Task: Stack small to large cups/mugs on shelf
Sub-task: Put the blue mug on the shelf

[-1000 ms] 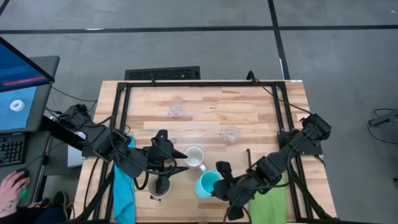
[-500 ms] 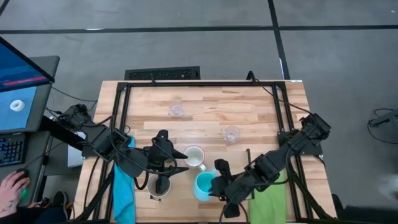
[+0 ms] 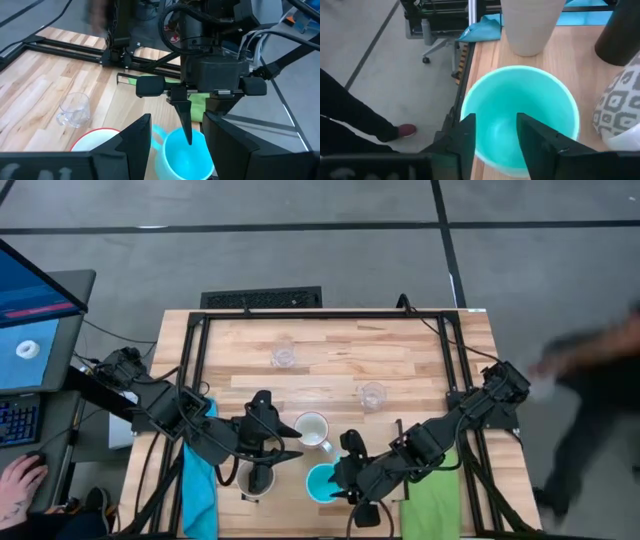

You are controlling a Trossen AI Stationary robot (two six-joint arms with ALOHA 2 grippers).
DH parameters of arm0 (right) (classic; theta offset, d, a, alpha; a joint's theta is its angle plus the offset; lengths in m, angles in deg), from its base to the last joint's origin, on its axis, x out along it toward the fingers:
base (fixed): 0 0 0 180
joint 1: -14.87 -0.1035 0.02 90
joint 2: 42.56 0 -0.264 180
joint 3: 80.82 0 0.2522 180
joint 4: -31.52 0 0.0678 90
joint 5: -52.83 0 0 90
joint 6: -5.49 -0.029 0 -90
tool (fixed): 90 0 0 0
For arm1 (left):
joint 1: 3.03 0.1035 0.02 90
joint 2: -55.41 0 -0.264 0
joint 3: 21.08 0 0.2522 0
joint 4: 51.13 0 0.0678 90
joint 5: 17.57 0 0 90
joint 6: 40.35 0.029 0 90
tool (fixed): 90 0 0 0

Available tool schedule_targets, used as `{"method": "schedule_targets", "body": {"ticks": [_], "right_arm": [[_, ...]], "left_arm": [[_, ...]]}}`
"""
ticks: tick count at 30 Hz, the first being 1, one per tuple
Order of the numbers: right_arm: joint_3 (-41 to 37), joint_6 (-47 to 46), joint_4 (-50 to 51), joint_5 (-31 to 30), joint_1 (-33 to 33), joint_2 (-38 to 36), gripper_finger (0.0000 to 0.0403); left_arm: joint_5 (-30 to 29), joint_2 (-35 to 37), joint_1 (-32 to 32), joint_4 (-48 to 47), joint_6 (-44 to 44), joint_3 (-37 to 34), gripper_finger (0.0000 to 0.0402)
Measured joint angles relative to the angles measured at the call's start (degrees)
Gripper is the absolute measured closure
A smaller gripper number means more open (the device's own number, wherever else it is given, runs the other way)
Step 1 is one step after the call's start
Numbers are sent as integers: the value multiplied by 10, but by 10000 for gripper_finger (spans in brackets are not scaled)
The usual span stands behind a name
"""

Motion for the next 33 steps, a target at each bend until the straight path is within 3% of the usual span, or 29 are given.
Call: {"method": "schedule_targets", "body": {"ticks": [10,14,17,20,25,33], "right_arm": [[3,3,-27,-1,0,-1,229],[55,8,-23,-1,-12,-7,238],[95,-13,49,-22,-35,-8,251],[97,-104,165,-62,-61,-7,279],[97,-238,289,-77,-92,21,328],[96,-217,274,-72,-63,69,363]], "left_arm": [[16,3,-2,-3,0,0,232],[16,23,-11,-1,-5,-1,233],[14,40,-26,-1,-10,-1,233],[-3,53,-46,0,-11,-1,233],[-61,64,-82,1,-13,0,233],[-80,64,-97,1,-14,0,233]]}}
